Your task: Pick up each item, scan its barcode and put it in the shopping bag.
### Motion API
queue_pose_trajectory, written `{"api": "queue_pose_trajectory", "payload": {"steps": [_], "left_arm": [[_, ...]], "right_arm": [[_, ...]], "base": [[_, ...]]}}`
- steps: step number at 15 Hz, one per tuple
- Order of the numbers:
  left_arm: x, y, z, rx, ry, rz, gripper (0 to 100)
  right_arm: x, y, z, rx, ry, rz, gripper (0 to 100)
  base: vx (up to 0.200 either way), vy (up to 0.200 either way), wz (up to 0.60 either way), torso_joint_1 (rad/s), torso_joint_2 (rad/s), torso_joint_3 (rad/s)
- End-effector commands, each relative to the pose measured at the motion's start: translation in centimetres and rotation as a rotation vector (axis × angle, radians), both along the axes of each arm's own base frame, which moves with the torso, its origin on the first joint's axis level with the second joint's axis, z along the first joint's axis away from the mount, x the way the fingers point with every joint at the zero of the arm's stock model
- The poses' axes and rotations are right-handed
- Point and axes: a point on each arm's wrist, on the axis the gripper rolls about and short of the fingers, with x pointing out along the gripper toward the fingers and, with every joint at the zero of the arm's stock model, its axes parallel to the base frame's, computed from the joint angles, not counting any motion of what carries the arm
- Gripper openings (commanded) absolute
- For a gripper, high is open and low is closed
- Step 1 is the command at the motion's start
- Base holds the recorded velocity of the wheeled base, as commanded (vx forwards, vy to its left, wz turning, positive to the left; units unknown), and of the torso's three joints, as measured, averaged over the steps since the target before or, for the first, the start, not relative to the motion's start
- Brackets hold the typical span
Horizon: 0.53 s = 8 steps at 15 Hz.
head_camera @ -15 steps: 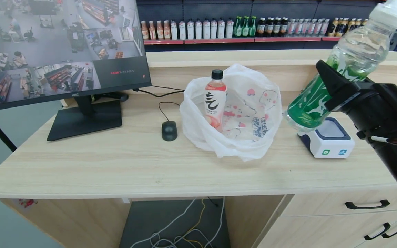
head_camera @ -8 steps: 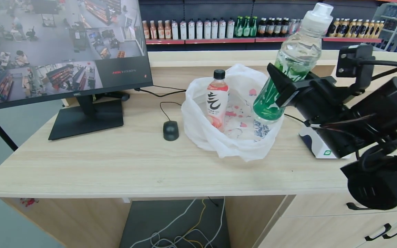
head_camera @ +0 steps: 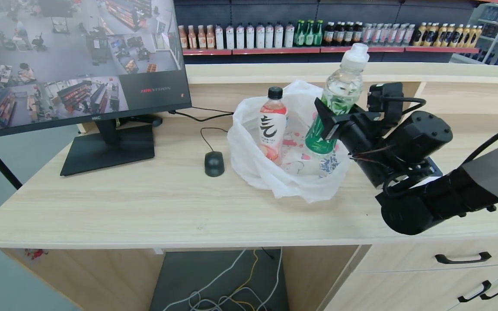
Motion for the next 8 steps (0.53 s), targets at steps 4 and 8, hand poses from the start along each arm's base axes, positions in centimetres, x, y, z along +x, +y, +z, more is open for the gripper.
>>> {"api": "queue_pose_trajectory", "payload": {"steps": [4, 8], "left_arm": [[0.0, 0.0, 0.0, 0.0, 0.0, 0.0, 100], [0.0, 0.0, 0.0, 0.0, 0.0, 0.0, 100]], "right_arm": [[2.3, 0.5, -3.1, -0.015, 0.052, -0.009, 0], [3.1, 0.7, -4.5, -0.025, 0.078, -0.014, 0]], "base": [[0.0, 0.0, 0.0, 0.0, 0.0, 0.0], [0.0, 0.0, 0.0, 0.0, 0.0, 0.0]]}}
